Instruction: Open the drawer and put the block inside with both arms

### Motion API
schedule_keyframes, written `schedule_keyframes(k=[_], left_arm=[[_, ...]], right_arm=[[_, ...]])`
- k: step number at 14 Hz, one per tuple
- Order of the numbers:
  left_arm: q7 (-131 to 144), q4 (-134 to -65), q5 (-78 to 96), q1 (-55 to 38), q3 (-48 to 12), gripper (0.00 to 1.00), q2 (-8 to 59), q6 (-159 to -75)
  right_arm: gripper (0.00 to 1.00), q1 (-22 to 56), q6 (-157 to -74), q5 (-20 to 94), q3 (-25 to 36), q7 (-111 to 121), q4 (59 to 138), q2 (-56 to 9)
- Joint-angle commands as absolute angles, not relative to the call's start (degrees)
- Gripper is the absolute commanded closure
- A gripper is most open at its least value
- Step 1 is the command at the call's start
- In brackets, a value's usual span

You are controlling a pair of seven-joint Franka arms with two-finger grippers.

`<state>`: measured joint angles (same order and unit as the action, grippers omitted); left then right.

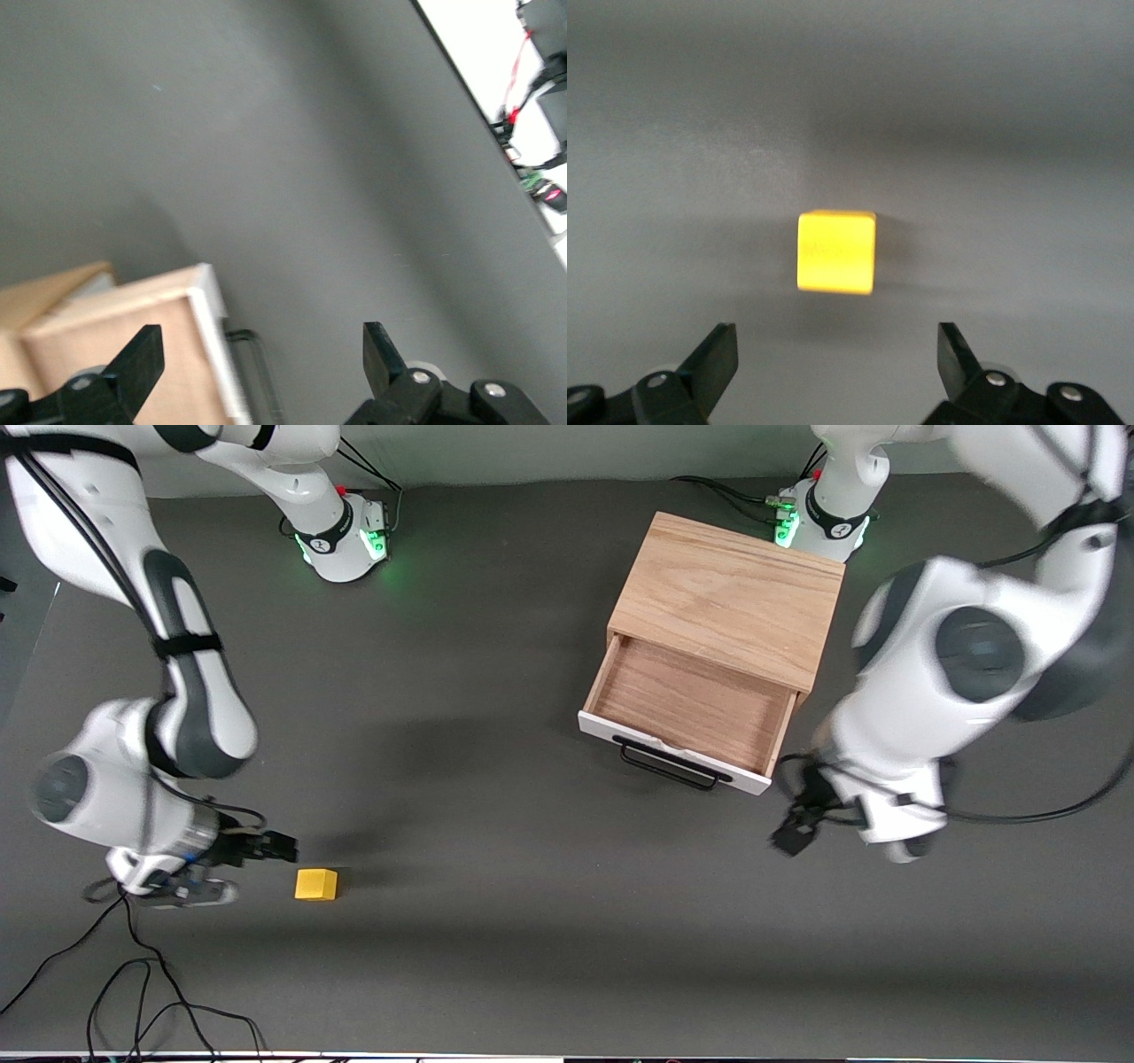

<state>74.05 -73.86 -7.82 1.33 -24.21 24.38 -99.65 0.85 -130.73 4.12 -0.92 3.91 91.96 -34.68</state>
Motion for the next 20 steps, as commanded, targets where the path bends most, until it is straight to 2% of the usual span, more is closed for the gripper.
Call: schedule_keyframes(k=[1,5,6,7,8,9,11,13,17,20], left_arm=[[60.78,-80.23,-5.19,6.66,-24.43,0.0,17.25,-94.85],[40.74,-88.48,-2.99,13.78,-24.26,0.0,8.28,-91.94],[36.52,-90.25,-2.64,14.76,-24.08,0.0,6.61,-91.76],[32.56,-91.83,-2.46,15.37,-23.91,0.0,5.29,-91.32],[28.78,-92.98,-2.46,16.42,-23.91,0.0,4.32,-91.23],[25.0,-93.42,-2.37,17.57,-23.91,0.0,3.7,-90.88],[15.96,-94.65,-2.29,19.94,-23.82,0.0,2.2,-90.0],[7.86,-95.18,-2.29,20.92,-23.73,0.0,1.32,-89.91],[-3.14,-97.2,-2.37,20.92,-22.24,0.0,-0.61,-92.18],[-8.87,-102.03,-2.29,20.83,-21.45,0.0,-4.3,-96.67]], right_arm=[[0.0,2.1,-133.93,3.34,-0.88,2.99,87.63,-40.07],[0.01,2.81,-138.06,3.34,-0.35,2.99,87.54,-44.37],[0.1,2.55,-138.77,3.25,-0.35,3.08,87.54,-45.25],[0.29,2.55,-139.13,3.16,-0.35,3.16,87.54,-45.7],[0.74,2.55,-139.13,3.16,-0.26,3.25,87.45,-45.79],[1.0,2.55,-139.04,3.25,-0.26,2.99,87.45,-45.7],[1.0,2.55,-138.26,3.43,-0.26,2.64,86.67,-45.53],[1.0,2.9,-133.1,3.6,-0.35,0.37,83.87,-44.74],[1.0,8.33,-111.15,3.6,-0.88,-13.32,69.04,-43.16],[1.0,14.57,-97.5,3.87,-2.01,-30.27,58.04,-42.19]])
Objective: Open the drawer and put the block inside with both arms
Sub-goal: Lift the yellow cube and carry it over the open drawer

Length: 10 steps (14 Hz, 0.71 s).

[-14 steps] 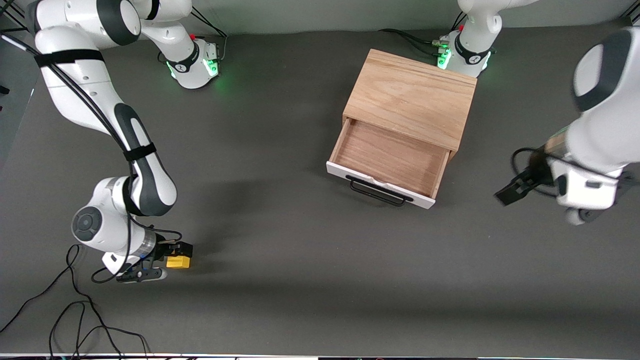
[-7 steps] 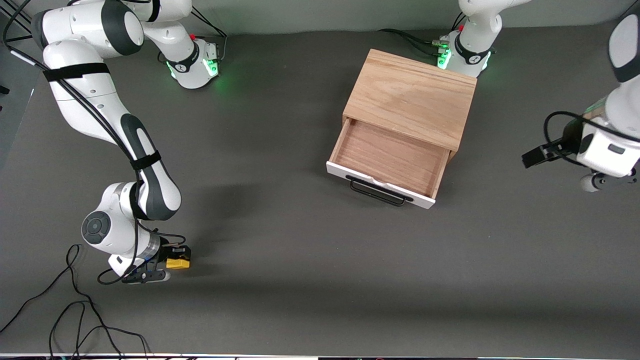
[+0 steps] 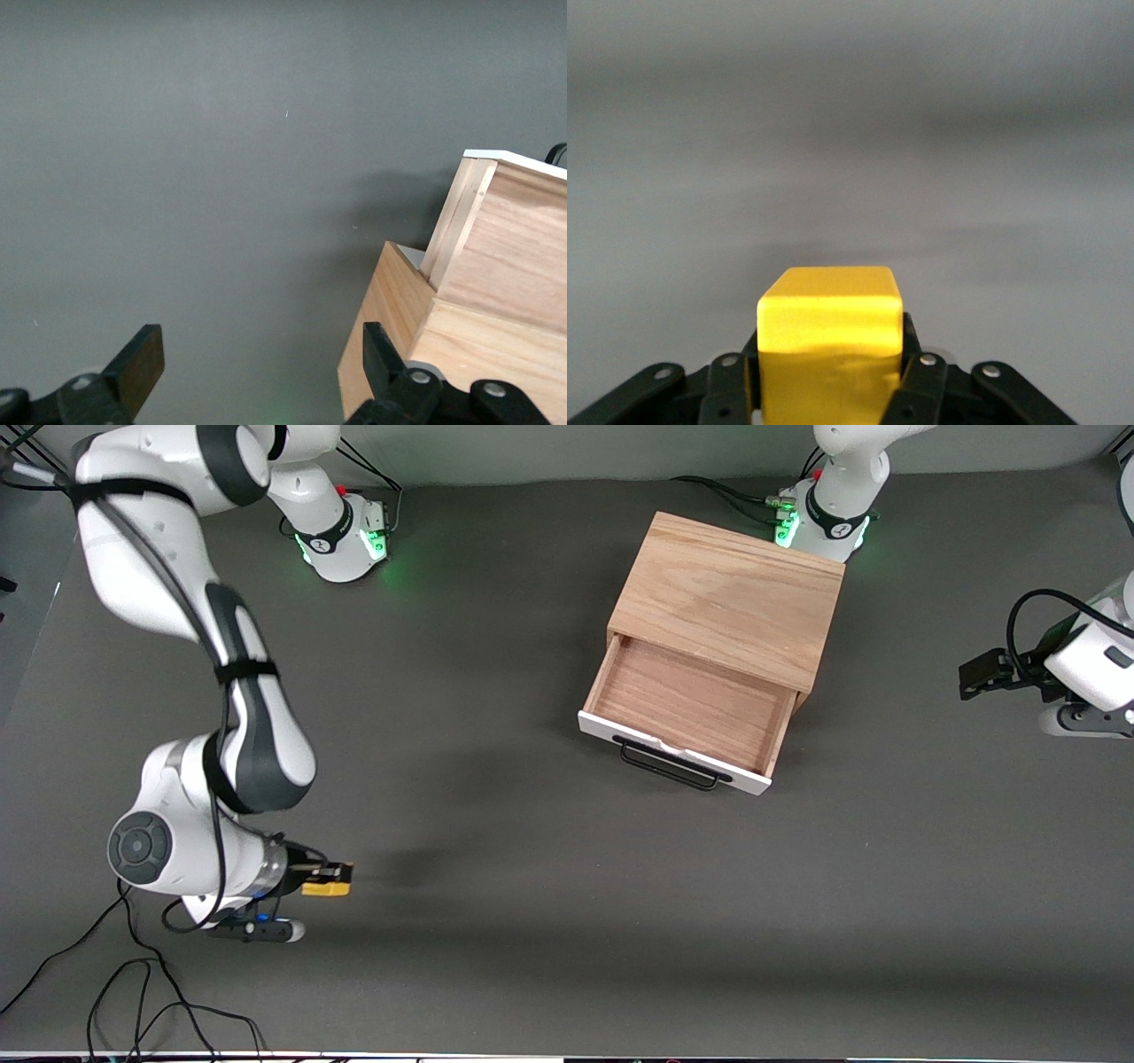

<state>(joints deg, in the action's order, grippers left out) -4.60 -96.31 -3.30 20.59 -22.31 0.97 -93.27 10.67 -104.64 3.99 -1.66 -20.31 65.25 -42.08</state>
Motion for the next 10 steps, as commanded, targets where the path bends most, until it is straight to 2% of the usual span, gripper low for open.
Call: schedule_keyframes(k=[1,3,5,10], left_arm=[[-8.88,-102.04,-2.29,20.66,-21.36,0.0,-4.39,-96.68],[-7.21,-101.69,-0.37,20.65,-21.36,0.0,-4.31,-95.72],[-6.77,-100.64,3.15,20.83,-19.44,0.0,-4.05,-95.27],[-1.87,-100.02,3.08,19.69,-19.42,0.0,-3.6,-95.89]], right_arm=[[1.0,16.07,-94.69,3.87,-3.24,-35.11,56.01,-41.4],[1.0,17.83,-93.6,3.87,-7.44,-44.77,55.72,-37.73],[1.0,19.94,-93.6,3.52,-12.63,-55.58,55.64,-36.92],[1.0,33.99,-96.5,-4.56,-13.89,-73.36,55.55,-37.96]])
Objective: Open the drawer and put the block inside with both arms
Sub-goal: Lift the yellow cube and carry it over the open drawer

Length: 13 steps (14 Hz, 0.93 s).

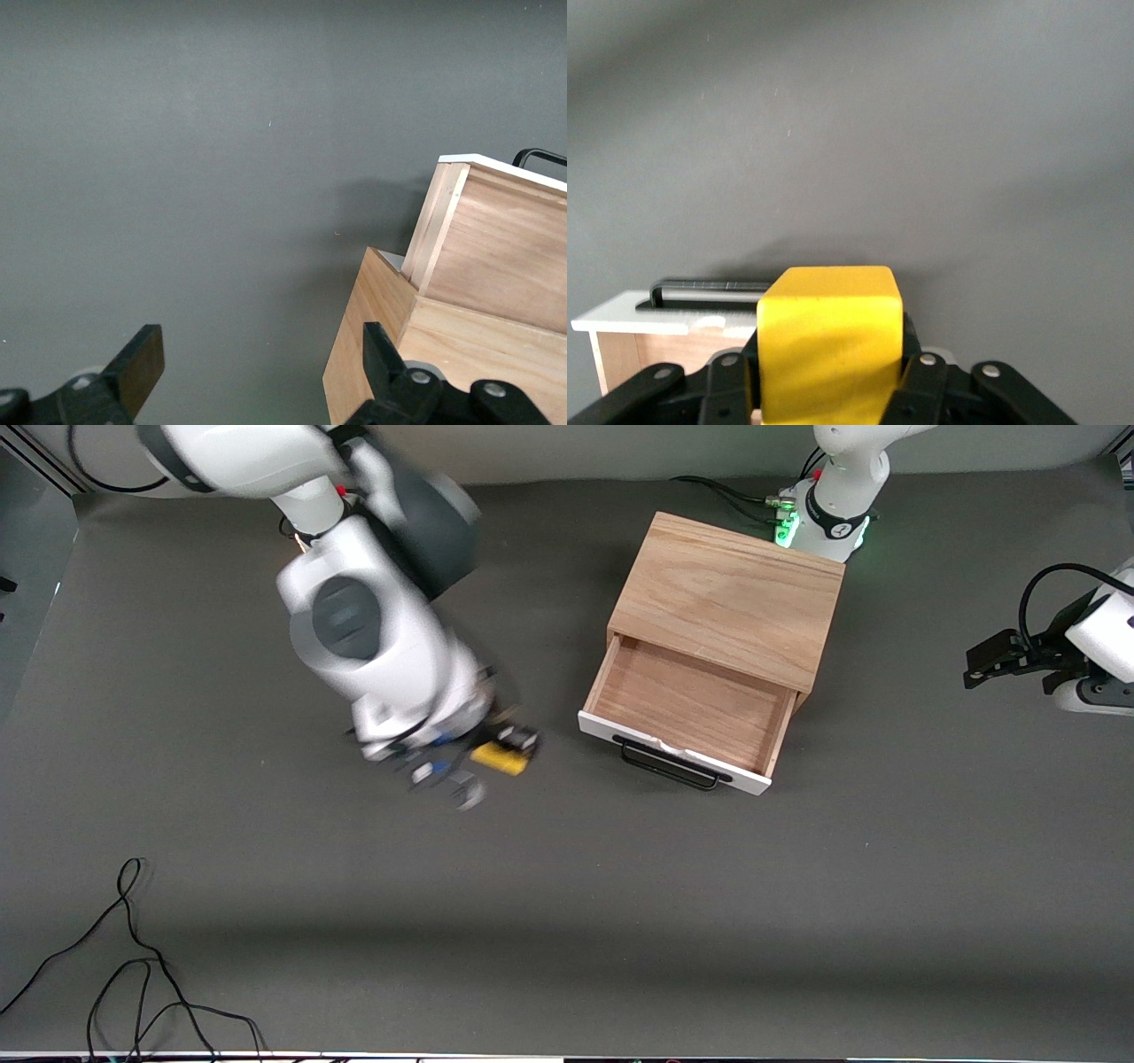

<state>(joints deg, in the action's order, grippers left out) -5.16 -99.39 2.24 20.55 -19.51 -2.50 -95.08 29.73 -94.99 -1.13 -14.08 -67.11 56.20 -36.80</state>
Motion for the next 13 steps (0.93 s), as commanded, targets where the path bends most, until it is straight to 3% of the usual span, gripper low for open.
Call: schedule_keyframes(k=[1,7,8,10,13], left_arm=[[-1.58,-99.85,3.08,19.25,-19.42,0.0,-3.52,-95.71],[-1.49,-96.25,2.73,17.5,-18.9,0.0,-1.15,-95.01],[-1.41,-96.15,2.38,13.31,-16.2,0.0,-0.71,-95.01],[-1.41,-96.06,2.2,2.94,-5.23,0.0,-0.53,-95.01],[-1.41,-95.98,2.2,-0.62,-1.93,0.0,-0.53,-95.1]], right_arm=[[1.0,36.36,-97.72,-5.18,-13.8,-75.56,55.81,-38.49],[1.0,45.6,-102.91,-13.52,-13.54,-87.08,55.81,-44.63],[1.0,46.49,-104.22,-14.93,-13.54,-88.75,55.81,-46.04],[1.0,47.81,-106.34,-16.95,-13.54,-91.05,55.9,-48.24],[1.0,49.22,-108.36,-17.84,-13.54,-92.02,55.9,-50.7]])
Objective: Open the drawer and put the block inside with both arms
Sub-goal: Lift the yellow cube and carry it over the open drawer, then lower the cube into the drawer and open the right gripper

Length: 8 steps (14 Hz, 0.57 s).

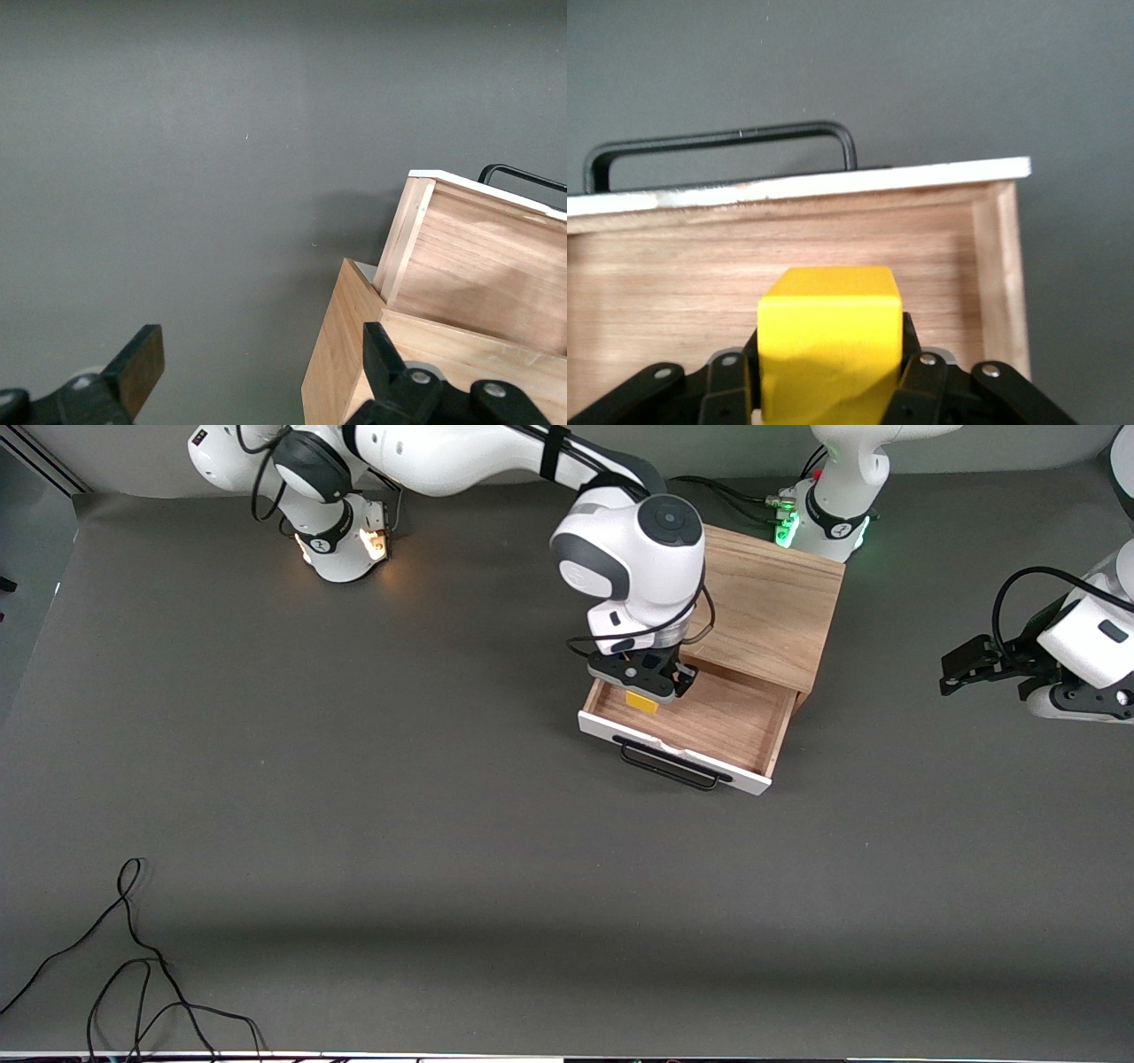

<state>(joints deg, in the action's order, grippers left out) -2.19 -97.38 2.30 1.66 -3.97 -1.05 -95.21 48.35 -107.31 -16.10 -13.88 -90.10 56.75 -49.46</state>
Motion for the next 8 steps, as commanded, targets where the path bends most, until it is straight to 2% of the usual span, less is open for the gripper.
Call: schedule_keyframes(k=[1,8], left_arm=[[-1.41,-95.98,2.11,-0.53,-1.93,0.0,-0.53,-95.1],[-1.32,-96.06,0.7,-2.72,0.26,0.0,-1.14,-92.99]], right_arm=[[1.0,49.74,-108.89,-17.84,-13.36,-92.02,55.9,-51.23],[1.0,50.19,-112.15,-17.93,-13.36,-91.93,56.16,-53.7]])
